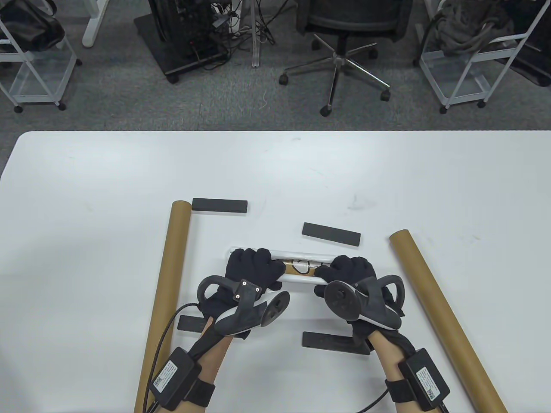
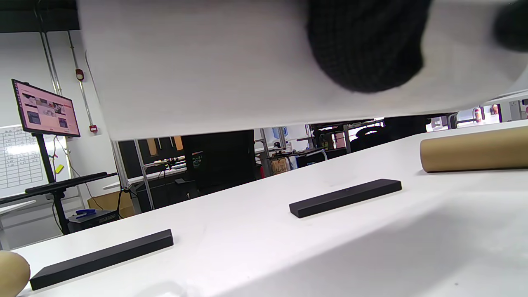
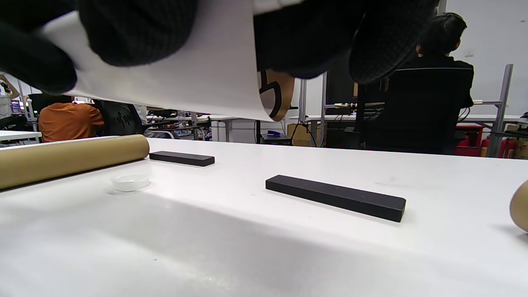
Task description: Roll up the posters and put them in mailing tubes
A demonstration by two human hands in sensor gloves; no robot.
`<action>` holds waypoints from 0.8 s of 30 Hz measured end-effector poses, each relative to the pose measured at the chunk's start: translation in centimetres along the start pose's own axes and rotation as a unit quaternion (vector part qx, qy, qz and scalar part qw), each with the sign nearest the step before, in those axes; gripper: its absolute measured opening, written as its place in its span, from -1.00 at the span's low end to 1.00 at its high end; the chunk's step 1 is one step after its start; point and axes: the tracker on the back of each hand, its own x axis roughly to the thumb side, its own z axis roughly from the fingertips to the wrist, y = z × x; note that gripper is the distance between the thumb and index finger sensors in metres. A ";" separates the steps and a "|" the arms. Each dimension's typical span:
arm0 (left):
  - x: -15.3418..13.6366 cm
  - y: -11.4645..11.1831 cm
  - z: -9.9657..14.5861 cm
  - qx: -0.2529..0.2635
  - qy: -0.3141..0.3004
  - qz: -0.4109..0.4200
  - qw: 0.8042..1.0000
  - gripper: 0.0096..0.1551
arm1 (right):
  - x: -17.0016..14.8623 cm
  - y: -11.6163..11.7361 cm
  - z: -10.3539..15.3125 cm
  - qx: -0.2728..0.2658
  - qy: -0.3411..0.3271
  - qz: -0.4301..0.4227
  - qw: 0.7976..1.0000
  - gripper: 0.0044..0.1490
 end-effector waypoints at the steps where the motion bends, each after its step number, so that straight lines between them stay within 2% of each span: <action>1: -0.1 0.0 0.0 -0.005 0.002 0.006 1.000 -0.47 | 0.0 0.0 0.0 0.006 -0.002 -0.005 1.000 -0.32; 6: -0.1 0.0 0.0 -0.003 0.003 0.007 1.000 -0.36 | -0.2 0.0 0.0 -0.005 0.001 -0.007 1.000 -0.20; 10: -0.2 0.0 0.0 -0.005 0.003 0.011 1.000 -0.30 | -0.3 -0.1 0.0 -0.013 0.004 -0.002 1.000 -0.19; 19: -0.1 -0.3 -0.1 -0.020 0.001 0.024 1.000 -0.41 | 0.0 -0.1 0.0 0.000 0.004 0.004 1.000 -0.26; 23: -0.3 -0.1 0.0 -0.015 0.005 0.040 0.999 -0.42 | -0.3 0.0 0.0 0.013 0.004 -0.008 1.000 -0.16; 24: -0.3 -0.1 0.0 -0.012 0.006 0.034 0.999 -0.42 | -0.3 0.0 0.0 0.006 0.004 0.002 1.000 -0.20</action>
